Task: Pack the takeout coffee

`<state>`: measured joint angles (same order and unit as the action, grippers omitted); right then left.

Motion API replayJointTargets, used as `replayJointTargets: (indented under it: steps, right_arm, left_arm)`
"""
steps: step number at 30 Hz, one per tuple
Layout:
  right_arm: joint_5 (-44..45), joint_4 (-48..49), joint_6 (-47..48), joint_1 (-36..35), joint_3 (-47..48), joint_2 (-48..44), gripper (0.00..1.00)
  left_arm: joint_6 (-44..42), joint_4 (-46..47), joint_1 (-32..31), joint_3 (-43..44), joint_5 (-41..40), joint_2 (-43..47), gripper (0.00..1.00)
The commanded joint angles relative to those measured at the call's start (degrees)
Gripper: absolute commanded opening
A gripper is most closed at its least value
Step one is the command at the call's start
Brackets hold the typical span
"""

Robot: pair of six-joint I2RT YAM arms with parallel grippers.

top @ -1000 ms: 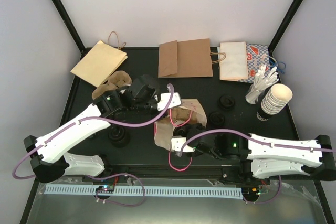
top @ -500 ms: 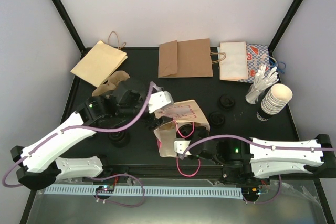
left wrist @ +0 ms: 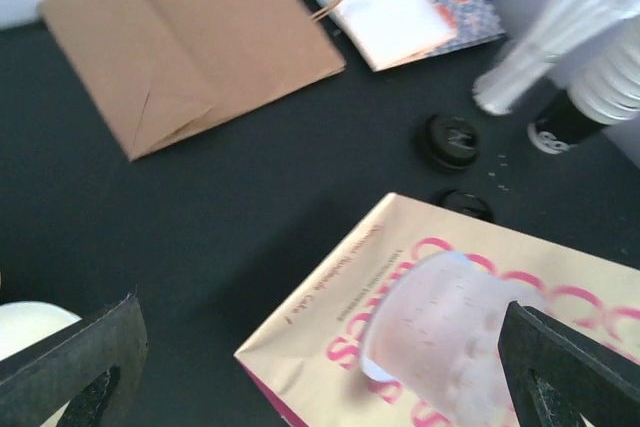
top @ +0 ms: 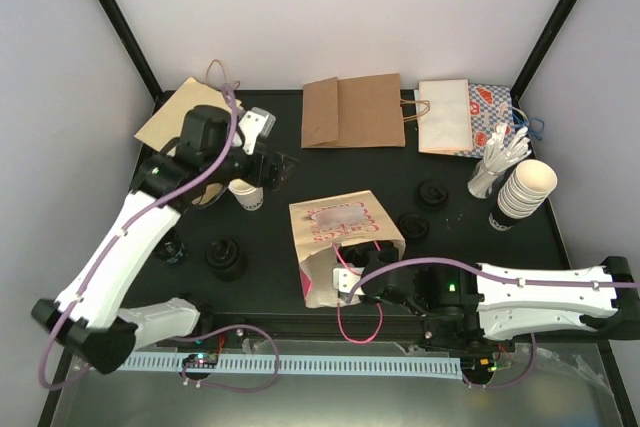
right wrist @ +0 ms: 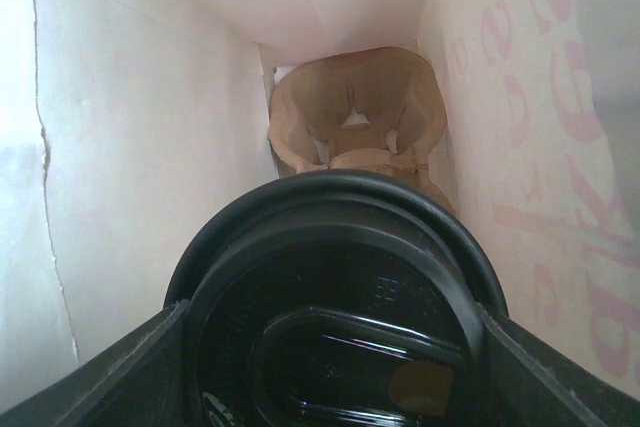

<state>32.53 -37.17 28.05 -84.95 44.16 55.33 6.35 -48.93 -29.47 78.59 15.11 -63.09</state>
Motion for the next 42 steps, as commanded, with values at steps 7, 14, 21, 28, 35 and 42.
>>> replayJointTargets:
  steps: [7, 14, 21, 28, 35, 42]
  right_arm:
    - [1.36, 2.17, 0.71, 0.15, -0.72, -1.28, 0.55]
    - [1.38, 2.94, 1.89, 0.72, -1.34, -1.67, 0.55]
    - [0.73, 3.76, 2.82, 1.53, -1.86, -1.68, 0.55]
    - [-0.18, 4.63, 4.23, 2.56, -1.8, -0.87, 0.54]
    - [-0.45, 5.02, 5.86, 3.69, -1.61, 0.5, 0.54]
    - [0.25, 4.16, 6.81, 4.66, -0.85, 2.27, 0.54]
  left_arm:
    - [4.12, 8.92, 6.01, -1.3, 8.67, -16.88, 0.95]
    - [3.03, 3.25, 5.92, 7.5, 8.99, -30.74, 0.89]
    - [3.91, 6.51, 5.85, 8.39, 10.63, -37.86, 0.83]
    - [2.32, 6.16, 5.77, 12.7, 12.36, -45.57, 0.81]
    - [1.31, 7.1, 3.8, 14.49, 16.35, -50.37, 0.79]
    - [-0.26, 10.55, 3.06, 14.29, 28.7, -53.68, 0.71]
